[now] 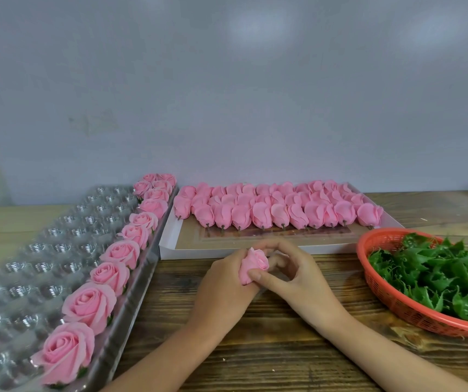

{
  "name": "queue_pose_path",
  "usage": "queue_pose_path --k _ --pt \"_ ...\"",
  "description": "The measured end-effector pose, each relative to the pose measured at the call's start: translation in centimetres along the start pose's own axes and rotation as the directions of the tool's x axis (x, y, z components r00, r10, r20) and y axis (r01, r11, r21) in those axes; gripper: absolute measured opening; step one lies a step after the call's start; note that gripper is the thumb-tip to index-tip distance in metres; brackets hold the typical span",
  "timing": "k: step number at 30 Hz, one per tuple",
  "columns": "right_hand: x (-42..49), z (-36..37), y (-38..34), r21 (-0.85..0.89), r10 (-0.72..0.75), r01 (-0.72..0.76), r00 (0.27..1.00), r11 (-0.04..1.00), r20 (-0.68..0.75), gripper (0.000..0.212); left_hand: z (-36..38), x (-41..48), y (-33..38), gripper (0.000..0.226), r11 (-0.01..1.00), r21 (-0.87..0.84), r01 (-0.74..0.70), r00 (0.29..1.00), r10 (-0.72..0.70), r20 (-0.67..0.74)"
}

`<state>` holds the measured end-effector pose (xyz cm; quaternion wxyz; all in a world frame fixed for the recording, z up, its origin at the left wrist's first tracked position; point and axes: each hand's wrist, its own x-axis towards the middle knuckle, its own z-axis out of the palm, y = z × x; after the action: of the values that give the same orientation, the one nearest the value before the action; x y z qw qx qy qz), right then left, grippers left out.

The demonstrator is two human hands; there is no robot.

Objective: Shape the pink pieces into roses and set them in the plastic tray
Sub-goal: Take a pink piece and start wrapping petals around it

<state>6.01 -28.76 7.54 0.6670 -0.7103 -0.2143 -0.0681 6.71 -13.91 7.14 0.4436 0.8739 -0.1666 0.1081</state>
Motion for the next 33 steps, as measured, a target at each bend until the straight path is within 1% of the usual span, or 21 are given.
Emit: queue_pose_path --k 4,7,10,13,16,18,19,21,23,26,29,31,33 --pt "0.01 -0.07 0.14 -0.038 -0.001 0.000 1.000 0.999 -0.003 0.025 0.06 -0.05 -0.04 0.011 0.999 0.046 0.011 1.000 -0.012 0.022" --pt "0.03 -0.23 0.29 -0.110 -0.061 0.064 0.998 0.992 0.024 0.022 0.06 -0.02 -0.06 0.008 0.999 0.018 0.036 0.999 -0.036 -0.008" --pt "0.07 -0.28 0.28 -0.142 -0.121 0.131 0.990 0.981 0.076 0.019 -0.04 0.05 -0.19 0.006 0.998 -0.032 0.062 0.998 -0.062 -0.015" --pt "0.12 -0.23 0.29 -0.135 -0.128 0.138 0.988 0.981 0.085 0.019 -0.06 0.08 -0.19 0.009 0.996 -0.045 0.082 0.997 -0.083 -0.004" --pt "0.06 -0.16 0.15 -0.111 -0.080 0.086 0.995 0.990 0.058 0.026 0.00 -0.01 -0.09 0.020 0.996 0.039 0.084 0.996 -0.082 -0.041" --pt "-0.11 -0.07 0.03 -0.135 -0.075 0.081 0.996 0.988 0.047 0.029 0.03 -0.18 0.00 0.014 0.991 0.122 0.054 0.998 -0.052 -0.023" --pt "-0.19 -0.03 -0.02 -0.162 -0.086 0.093 0.995 0.983 0.048 0.027 0.01 -0.26 0.09 0.009 0.986 0.160 0.037 0.999 -0.036 -0.011" --pt "-0.30 0.08 -0.17 -0.214 -0.111 0.121 0.992 0.969 0.057 0.023 -0.03 -0.40 0.20 0.015 0.976 0.217 0.011 1.000 -0.010 -0.003" --pt "-0.33 0.09 -0.25 -0.251 -0.139 0.150 0.988 0.956 0.064 0.017 -0.09 -0.44 0.26 0.020 0.972 0.235 0.000 1.000 0.003 -0.009" --pt "-0.32 0.06 -0.27 -0.296 -0.173 0.191 0.981 0.936 0.086 0.010 -0.16 -0.37 0.36 0.024 0.980 0.201 0.007 1.000 -0.005 -0.013" --pt "-0.29 -0.06 -0.18 -0.293 -0.185 0.209 0.977 0.933 0.107 0.007 -0.12 -0.18 0.20 0.017 0.991 0.116 0.060 0.998 -0.060 0.004" --pt "-0.23 -0.14 -0.06 -0.275 -0.188 0.212 0.976 0.938 0.111 0.010 -0.16 -0.01 0.17 0.011 0.994 0.054 0.093 0.995 -0.095 0.022" --pt "-0.18 -0.16 0.08 -0.244 -0.170 0.191 0.980 0.951 0.104 0.017 -0.16 0.00 0.17 0.011 0.994 0.041 0.101 0.995 -0.102 0.025"
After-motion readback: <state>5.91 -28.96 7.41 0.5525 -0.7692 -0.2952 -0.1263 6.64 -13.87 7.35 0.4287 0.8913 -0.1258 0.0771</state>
